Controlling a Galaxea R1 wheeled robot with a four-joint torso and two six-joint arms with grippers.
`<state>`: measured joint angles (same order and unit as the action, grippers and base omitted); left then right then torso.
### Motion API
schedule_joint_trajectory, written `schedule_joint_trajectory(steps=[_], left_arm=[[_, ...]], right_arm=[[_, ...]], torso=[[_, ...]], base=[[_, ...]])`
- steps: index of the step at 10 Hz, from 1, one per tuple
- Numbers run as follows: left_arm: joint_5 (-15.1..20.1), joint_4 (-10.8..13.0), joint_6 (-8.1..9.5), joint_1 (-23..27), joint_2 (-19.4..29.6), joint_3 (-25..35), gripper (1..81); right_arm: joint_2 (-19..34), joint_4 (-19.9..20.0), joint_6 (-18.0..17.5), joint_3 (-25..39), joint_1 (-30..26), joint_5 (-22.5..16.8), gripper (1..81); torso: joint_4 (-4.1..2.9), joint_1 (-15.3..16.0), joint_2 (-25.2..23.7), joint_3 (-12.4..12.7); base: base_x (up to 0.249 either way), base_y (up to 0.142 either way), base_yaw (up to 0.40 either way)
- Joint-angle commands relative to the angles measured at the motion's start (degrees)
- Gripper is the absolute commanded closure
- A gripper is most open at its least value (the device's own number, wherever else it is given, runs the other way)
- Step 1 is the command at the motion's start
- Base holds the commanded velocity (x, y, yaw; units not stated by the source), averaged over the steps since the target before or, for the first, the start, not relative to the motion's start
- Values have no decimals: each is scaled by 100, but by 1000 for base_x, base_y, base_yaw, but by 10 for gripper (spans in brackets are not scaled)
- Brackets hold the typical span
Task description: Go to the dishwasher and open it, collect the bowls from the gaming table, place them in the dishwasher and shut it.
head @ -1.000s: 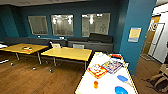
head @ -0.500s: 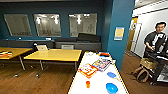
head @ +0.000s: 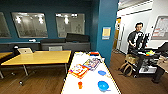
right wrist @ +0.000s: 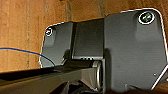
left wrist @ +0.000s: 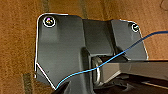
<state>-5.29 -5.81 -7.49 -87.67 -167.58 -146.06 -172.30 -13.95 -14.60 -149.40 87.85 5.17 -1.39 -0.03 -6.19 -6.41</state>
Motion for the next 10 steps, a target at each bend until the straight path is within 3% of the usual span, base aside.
schedule_joint_trajectory(steps=[1,10], left_arm=[[274,-25,1,264,23,25,10],[248,-16,1,272,14,24,10]], right_arm=[[0,-47,1,43,-324,-227,10],[-61,6,-51,26,-351,-227,10]], torso=[[0,3,0,0],[0,3,0,0]], base=[[0,0,0],[0,0,0]])
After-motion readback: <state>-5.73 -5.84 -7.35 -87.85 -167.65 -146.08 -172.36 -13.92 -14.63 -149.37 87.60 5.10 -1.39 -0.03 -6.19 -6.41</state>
